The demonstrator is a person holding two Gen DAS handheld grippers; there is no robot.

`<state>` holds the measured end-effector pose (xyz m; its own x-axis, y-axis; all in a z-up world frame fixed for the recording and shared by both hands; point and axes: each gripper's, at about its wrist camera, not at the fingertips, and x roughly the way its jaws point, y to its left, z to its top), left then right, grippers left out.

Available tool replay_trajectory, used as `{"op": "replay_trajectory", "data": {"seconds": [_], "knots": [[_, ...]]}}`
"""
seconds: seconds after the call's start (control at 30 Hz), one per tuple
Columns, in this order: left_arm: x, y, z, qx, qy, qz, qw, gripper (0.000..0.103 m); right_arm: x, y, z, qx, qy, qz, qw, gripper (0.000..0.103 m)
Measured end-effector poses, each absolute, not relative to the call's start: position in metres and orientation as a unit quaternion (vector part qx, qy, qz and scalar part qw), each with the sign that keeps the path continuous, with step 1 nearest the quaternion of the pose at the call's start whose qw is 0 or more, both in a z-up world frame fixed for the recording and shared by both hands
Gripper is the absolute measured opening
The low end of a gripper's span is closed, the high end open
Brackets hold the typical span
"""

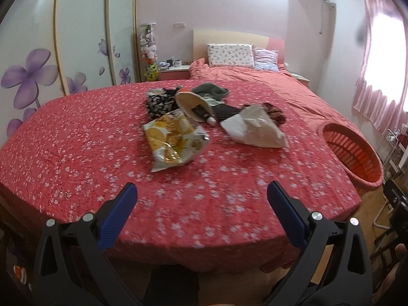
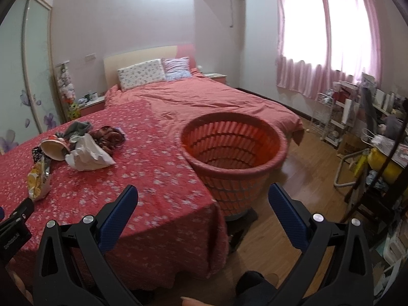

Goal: Collect trash
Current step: 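Reach the right tool to the white crumpled tissue and close on it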

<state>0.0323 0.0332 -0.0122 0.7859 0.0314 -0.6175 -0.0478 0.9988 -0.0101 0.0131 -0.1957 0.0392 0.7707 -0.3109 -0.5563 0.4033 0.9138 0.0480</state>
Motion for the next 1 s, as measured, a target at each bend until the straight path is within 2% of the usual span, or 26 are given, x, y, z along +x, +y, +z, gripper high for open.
{"op": "replay_trajectory", "data": {"seconds": [0.43, 0.63, 1.0], "knots": [[0.084, 0.109, -0.012, -0.047, 0.323, 0.055, 0.943, 0.099, 0.107, -0.131, 0.044, 0.079, 0.299, -0.032, 0.95, 0.099], [0.099, 0.137, -0.017, -0.063, 0.329, 0.075, 0.939, 0.099, 0.16, -0.106, 0.025, 0.076, 0.336, 0.009, 0.939, 0.087], [0.113, 0.158, -0.036, -0.082, 0.356, 0.076, 0.928, 0.099, 0.199, -0.102, 0.001, 0.078, 0.383, 0.015, 0.92, 0.087]]}}
